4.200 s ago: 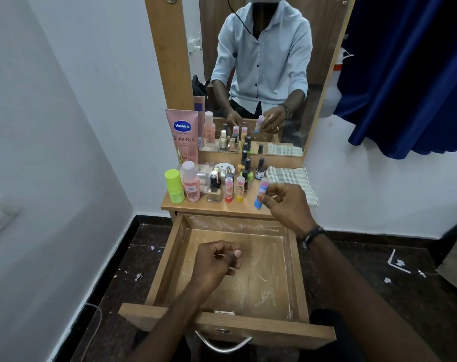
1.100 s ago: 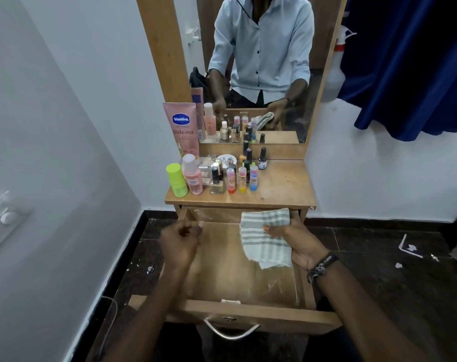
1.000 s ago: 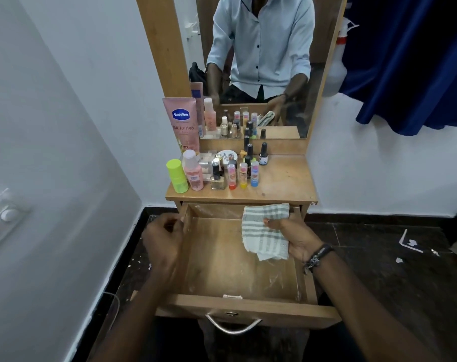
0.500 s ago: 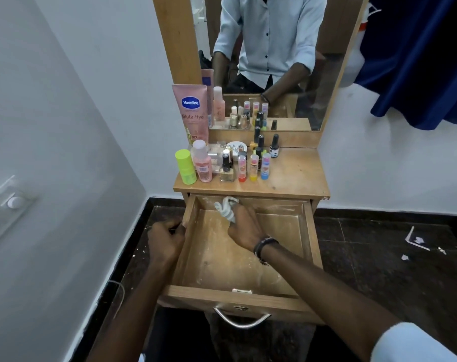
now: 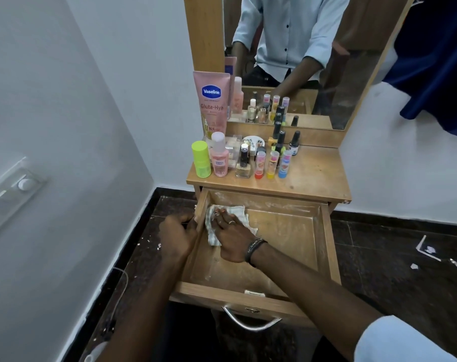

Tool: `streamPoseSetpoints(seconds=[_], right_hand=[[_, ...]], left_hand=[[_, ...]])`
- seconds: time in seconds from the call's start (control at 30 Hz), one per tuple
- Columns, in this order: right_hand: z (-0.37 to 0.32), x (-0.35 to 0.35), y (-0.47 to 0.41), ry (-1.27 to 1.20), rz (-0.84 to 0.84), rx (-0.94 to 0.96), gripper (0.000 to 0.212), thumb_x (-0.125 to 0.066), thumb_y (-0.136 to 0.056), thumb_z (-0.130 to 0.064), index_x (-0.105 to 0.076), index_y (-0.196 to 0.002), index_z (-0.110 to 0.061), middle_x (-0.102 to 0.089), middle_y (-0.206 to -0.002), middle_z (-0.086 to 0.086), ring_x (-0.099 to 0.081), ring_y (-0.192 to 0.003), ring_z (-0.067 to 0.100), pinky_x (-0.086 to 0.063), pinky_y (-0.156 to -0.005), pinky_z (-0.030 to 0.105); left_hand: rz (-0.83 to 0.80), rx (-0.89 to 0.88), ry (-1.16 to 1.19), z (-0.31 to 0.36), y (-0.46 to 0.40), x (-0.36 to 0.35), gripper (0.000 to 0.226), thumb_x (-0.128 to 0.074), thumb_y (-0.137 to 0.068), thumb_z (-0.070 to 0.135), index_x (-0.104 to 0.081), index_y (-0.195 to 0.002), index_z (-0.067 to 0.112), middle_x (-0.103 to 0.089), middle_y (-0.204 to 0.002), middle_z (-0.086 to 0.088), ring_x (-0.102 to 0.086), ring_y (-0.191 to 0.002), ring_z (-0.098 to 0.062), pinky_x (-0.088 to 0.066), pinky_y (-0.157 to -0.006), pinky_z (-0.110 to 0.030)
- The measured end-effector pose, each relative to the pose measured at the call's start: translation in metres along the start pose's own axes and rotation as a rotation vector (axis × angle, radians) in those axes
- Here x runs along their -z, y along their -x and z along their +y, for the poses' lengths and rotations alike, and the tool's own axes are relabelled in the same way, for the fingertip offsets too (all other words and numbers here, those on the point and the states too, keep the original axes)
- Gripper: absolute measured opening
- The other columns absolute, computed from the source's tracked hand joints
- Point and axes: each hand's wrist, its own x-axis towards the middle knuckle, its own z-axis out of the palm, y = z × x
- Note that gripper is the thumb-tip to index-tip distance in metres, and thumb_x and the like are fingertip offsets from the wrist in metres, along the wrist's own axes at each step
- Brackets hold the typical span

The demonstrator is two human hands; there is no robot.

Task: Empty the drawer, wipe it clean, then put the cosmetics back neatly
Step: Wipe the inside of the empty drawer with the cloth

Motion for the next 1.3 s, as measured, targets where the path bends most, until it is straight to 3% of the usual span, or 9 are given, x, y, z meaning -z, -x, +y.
streamPoseSetpoints(seconds=[0.17,0.4,0.5,0.63,0.77,0.97,1.13,1.3], right_hand=[[-0.007,0.001,0.021,-0.024,-0.049,0.162,0.077,-0.055,-0.088,-0.014,-0.019,-0.153,0.006,-0.013,-0.162,0.025,-0.005,-0.152,0.037,-0.017,-0.122,0.051],[-0.024,0.001,0.047,-0.144,-0.045,0.280,0.065,-0.057,-0.087,-0.010,-0.037,-0.148,0.004,-0.032,-0.156,0.023,-0.024,-0.148,0.033,-0.023,-0.120,0.039],[-0.024,0.002,0.046,-0.110,-0.016,0.249,0.069,-0.056,-0.089,-0.013,-0.030,-0.151,0.001,-0.026,-0.159,0.021,-0.019,-0.149,0.030,-0.020,-0.119,0.033],[-0.023,0.001,0.023,-0.007,-0.003,0.139,0.080,-0.060,-0.089,-0.026,-0.023,-0.151,0.009,-0.016,-0.159,0.030,-0.012,-0.150,0.040,-0.014,-0.123,0.045],[-0.009,0.006,-0.014,0.041,-0.028,0.000,0.085,-0.060,-0.089,-0.035,-0.022,-0.151,0.008,-0.015,-0.159,0.030,-0.012,-0.149,0.042,-0.015,-0.122,0.050],[-0.004,0.018,-0.029,-0.024,-0.022,-0.089,0.065,-0.056,-0.090,-0.033,-0.044,-0.143,0.003,-0.025,-0.157,0.027,-0.019,-0.147,0.040,-0.021,-0.120,0.046],[-0.003,0.011,-0.017,-0.089,0.051,-0.146,0.084,-0.058,-0.088,-0.034,-0.019,-0.152,0.005,-0.018,-0.161,0.022,-0.014,-0.150,0.036,-0.022,-0.120,0.047],[0.007,0.021,0.010,-0.147,0.050,-0.228,0.078,-0.056,-0.088,-0.028,-0.023,-0.153,0.002,-0.022,-0.161,0.016,-0.018,-0.150,0.029,-0.028,-0.118,0.042]], left_hand=[[0.020,-0.022,-0.015,-0.003,-0.002,-0.003,0.012,-0.067,-0.085,0.018,-0.078,-0.086,0.013,-0.075,-0.077,-0.006,-0.069,-0.070,-0.019,-0.058,-0.067,-0.040],[0.013,0.016,-0.007,0.002,0.001,-0.001,0.013,-0.067,-0.085,0.013,-0.078,-0.092,0.015,-0.076,-0.085,-0.004,-0.070,-0.079,-0.020,-0.057,-0.077,-0.038],[0.012,0.024,-0.013,0.007,0.003,0.000,0.013,-0.066,-0.085,0.011,-0.078,-0.090,0.014,-0.076,-0.085,-0.004,-0.070,-0.079,-0.022,-0.057,-0.077,-0.038],[0.010,0.025,-0.045,0.009,0.004,0.002,0.012,-0.065,-0.083,0.014,-0.077,-0.085,0.013,-0.076,-0.081,-0.006,-0.071,-0.078,-0.024,-0.057,-0.073,-0.037],[0.000,0.007,-0.062,0.008,0.003,0.005,0.014,-0.064,-0.081,0.019,-0.074,-0.076,0.011,-0.073,-0.072,-0.005,-0.070,-0.073,-0.026,-0.056,-0.066,-0.037],[-0.027,-0.005,-0.058,0.011,0.002,0.006,0.023,-0.059,-0.078,0.030,-0.075,-0.077,0.014,-0.073,-0.073,-0.002,-0.070,-0.073,-0.024,-0.057,-0.068,-0.040],[-0.030,-0.043,-0.070,0.011,0.004,0.007,0.029,-0.054,-0.077,0.034,-0.074,-0.075,0.014,-0.073,-0.071,-0.002,-0.069,-0.071,-0.023,-0.056,-0.065,-0.039],[-0.011,-0.060,-0.076,0.012,0.005,0.005,0.018,-0.061,-0.084,0.021,-0.077,-0.082,0.014,-0.075,-0.076,-0.004,-0.070,-0.073,-0.022,-0.055,-0.067,-0.034]])
